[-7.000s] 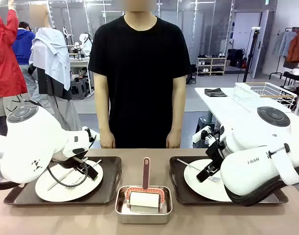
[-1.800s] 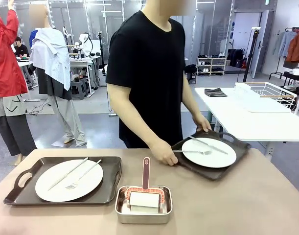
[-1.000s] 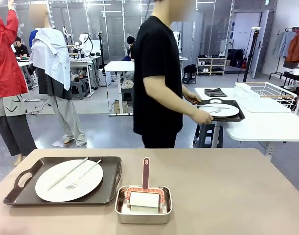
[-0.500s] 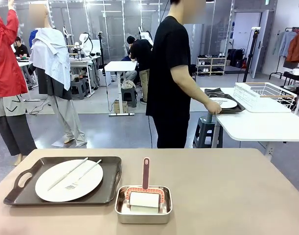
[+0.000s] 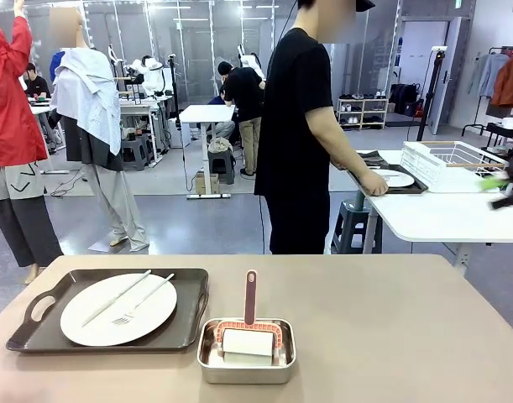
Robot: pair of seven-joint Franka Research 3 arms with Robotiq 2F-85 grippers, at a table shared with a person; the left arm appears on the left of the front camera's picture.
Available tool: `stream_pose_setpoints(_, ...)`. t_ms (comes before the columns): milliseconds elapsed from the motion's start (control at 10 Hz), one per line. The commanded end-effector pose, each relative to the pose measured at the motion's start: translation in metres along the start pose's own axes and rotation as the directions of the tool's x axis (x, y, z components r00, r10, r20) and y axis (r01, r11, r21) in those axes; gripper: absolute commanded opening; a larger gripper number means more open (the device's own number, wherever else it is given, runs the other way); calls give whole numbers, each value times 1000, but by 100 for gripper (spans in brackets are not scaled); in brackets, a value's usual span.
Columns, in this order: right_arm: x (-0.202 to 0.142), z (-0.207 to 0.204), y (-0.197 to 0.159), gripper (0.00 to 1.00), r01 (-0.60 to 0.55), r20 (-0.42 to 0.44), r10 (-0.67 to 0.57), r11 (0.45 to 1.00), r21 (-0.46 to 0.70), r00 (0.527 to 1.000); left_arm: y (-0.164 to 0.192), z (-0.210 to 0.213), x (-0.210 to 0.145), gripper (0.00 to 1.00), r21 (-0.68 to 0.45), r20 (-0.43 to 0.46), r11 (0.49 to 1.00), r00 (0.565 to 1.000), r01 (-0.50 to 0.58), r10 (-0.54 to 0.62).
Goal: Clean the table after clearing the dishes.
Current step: When the left (or right) Handle tray is removed, use the left hand (or right hand) to clean the left (or right) side of the table with the Lint Roller.
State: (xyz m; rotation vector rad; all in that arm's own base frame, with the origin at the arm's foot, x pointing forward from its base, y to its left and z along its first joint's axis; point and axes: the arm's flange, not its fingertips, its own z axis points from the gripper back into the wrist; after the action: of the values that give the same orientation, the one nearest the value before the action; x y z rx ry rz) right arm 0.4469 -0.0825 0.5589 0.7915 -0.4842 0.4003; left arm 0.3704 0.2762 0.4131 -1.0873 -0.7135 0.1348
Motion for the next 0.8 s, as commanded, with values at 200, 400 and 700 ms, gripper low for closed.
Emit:
stream_pose_setpoints(200, 15, -164, 91, 100, -514, -351, 483, 858, 5, 802, 0, 3, 3, 100, 0, -2, 1000, 1000, 4, -4)
stream_pose_setpoints(400, 15, -218, 120, 100, -613, -415, 569, 789, 33, 710, 0, 3, 3, 100, 0, -2, 1000, 1000, 4, -4)
stream_pose_setpoints(700, 13, -233, 137, 100, -597, -452, 555, 800, 60, 698, 0, 3, 3, 100, 0, -2, 1000, 1000, 4, -4)
